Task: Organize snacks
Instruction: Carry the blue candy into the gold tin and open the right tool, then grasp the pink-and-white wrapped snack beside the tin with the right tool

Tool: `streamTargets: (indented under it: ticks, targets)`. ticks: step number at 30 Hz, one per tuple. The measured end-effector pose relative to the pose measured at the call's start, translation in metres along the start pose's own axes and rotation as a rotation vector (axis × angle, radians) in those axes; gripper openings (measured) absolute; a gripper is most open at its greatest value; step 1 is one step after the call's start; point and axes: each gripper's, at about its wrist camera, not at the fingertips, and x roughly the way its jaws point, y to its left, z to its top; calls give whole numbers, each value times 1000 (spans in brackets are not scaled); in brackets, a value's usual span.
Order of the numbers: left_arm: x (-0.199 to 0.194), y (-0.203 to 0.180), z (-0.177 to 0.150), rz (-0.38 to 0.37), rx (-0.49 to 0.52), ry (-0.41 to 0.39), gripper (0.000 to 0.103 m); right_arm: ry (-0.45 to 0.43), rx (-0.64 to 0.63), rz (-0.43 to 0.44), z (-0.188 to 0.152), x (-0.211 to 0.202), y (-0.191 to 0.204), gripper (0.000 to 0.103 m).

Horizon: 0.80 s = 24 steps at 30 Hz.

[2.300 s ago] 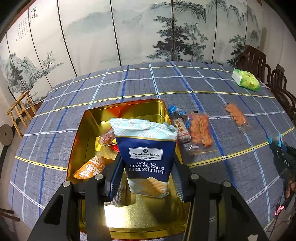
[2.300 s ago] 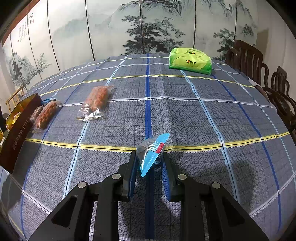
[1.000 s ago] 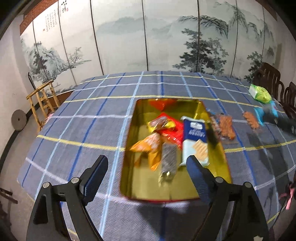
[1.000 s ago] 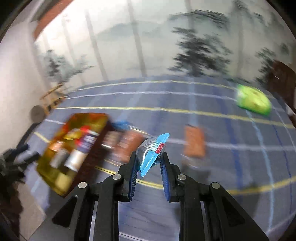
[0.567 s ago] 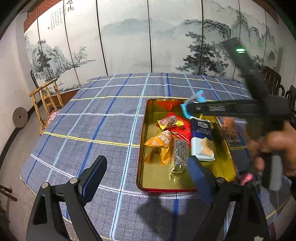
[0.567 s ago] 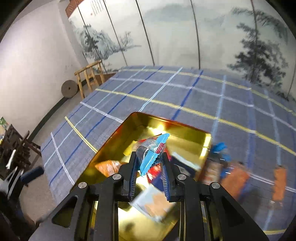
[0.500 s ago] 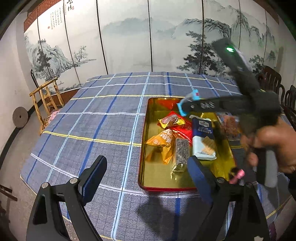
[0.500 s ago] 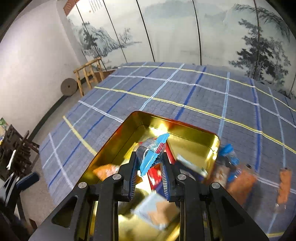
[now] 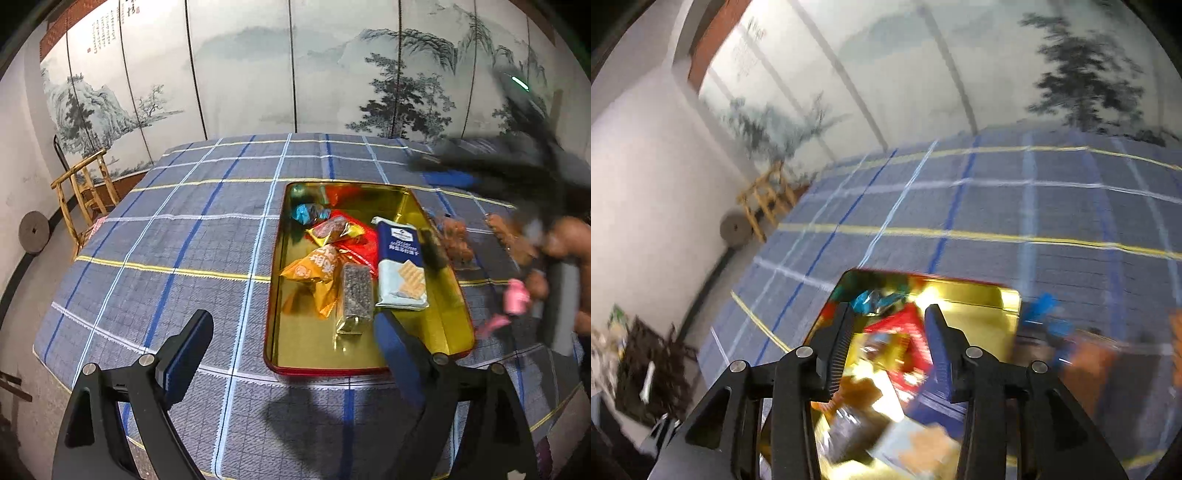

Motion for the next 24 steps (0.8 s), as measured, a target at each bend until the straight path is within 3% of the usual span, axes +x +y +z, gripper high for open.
streamTargets:
  ticks: [2, 4, 6, 9, 15, 18, 20, 24]
  targets:
    - [-1, -4, 0, -9, 3, -3, 87, -28, 4, -96, -8, -24, -22, 42]
    - [1, -10, 1, -29, 0, 1, 87, 15, -21, -226, -19, -34, -45, 42]
    - [5, -16, 1, -43, 6, 10, 87, 72, 19, -275, -33, -35, -73, 42]
    - [7, -26, 0, -51, 39, 22, 87, 87, 76, -258, -40, -31, -89, 41]
    - [4, -32, 0, -35, 71, 15, 88, 75, 19, -215, -25, -3, -72, 41]
    - [8, -30, 2, -38, 58, 24, 89, 78, -66, -148, -25, 0, -56, 41]
    - [11, -29, 1, -39, 56, 34, 89, 111, -153, -174, -29, 9, -45, 40]
    - [16, -31, 0, -39, 59, 50, 89, 159, -201, -112, -33, 22, -45, 35]
